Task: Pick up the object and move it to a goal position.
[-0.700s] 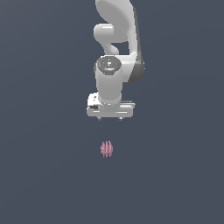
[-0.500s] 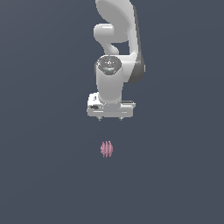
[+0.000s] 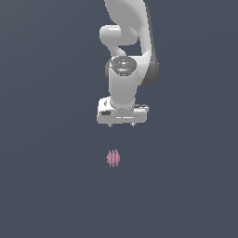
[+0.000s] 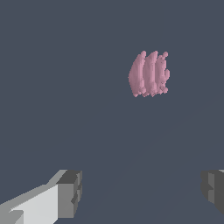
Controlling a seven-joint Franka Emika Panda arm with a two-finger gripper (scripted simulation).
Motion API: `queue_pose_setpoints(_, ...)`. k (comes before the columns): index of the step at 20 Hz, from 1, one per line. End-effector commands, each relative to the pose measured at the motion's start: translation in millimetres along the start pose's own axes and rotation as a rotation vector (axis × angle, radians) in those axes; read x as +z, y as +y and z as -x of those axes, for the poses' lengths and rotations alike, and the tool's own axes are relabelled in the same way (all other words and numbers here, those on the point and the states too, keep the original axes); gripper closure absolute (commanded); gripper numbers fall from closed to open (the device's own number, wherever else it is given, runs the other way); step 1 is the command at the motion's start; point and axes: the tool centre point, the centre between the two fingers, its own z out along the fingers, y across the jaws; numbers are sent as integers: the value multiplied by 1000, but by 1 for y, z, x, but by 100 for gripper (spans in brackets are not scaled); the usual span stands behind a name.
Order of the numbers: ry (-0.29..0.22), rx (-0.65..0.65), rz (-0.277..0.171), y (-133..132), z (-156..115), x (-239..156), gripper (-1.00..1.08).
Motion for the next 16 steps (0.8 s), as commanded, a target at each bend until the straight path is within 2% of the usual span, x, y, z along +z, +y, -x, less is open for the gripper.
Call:
queue_pose_setpoints(1,0,1,0,0,1,0,-92)
queue_pose_setpoints(8,1,0,0,2,-6,3,-92)
queue_pose_setpoints(16,9,-1,0,11,-33,16,-92)
